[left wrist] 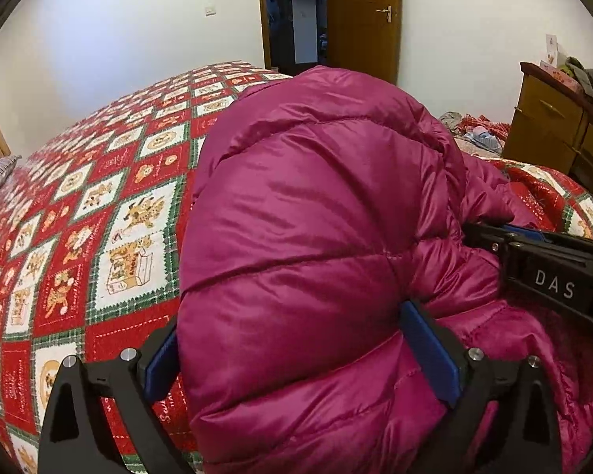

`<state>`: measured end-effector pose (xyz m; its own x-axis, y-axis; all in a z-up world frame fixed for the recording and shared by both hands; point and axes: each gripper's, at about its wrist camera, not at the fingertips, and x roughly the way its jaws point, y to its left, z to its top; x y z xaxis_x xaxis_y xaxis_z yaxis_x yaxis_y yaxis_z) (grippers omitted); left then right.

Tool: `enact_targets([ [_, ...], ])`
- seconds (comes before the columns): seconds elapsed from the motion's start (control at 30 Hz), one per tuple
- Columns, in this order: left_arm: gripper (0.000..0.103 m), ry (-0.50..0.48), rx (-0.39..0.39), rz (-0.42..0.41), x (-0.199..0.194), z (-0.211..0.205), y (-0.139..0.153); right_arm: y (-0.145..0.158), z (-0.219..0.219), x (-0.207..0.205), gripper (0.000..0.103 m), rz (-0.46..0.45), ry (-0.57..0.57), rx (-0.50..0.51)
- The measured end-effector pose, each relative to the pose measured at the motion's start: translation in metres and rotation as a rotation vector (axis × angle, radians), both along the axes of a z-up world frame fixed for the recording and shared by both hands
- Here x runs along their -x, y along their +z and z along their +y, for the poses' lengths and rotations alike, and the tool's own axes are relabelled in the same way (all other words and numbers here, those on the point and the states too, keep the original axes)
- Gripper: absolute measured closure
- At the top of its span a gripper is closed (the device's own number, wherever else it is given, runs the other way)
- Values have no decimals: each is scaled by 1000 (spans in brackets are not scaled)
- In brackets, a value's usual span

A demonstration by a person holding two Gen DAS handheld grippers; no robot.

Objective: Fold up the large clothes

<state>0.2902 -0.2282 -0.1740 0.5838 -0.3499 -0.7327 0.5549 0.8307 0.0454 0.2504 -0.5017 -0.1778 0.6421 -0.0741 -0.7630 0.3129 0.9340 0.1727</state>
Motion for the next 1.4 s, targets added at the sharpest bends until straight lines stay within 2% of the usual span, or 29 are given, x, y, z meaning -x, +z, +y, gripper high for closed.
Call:
enact_targets([
  [0.1,2,-2,0,20,0,2,2,1,2,1,72,-2,-1,13],
  [0.23,2,3,22,94,4,16,13,6,-1,13,71,-36,-3,-4],
  [0.3,2,11,20,78,14,23,20,10,3,21,64,-31,5,33],
  [0.37,2,-5,-14,36,26,24,25,22,12,39,39,-21,-20,119],
  [0.4,2,-10,-30,16,32,25,27,27,14,50,35,-32,-42,137],
  [0.53,2,-12,-46,-28,50,34,39,46,29,108,35,-112,-61,93],
  [0.63,2,-15,-49,-57,67,42,46,50,44,142,35,-130,-73,103],
  [0.73,2,-33,-48,-95,84,49,52,47,51,167,35,-127,-91,58],
  [0.87,2,-51,-60,-132,106,58,54,41,55,183,35,-126,-105,18],
  [0.97,2,-49,-57,-134,121,67,55,40,67,193,35,-122,-86,27],
  [1.13,2,-28,-91,-124,139,77,44,37,84,207,35,-135,-76,20],
  [1.3,2,5,-83,-92,155,98,36,33,97,216,35,-119,-59,-14],
  [1.4,2,14,-74,-60,163,108,32,32,102,223,28,-109,-57,-63],
])
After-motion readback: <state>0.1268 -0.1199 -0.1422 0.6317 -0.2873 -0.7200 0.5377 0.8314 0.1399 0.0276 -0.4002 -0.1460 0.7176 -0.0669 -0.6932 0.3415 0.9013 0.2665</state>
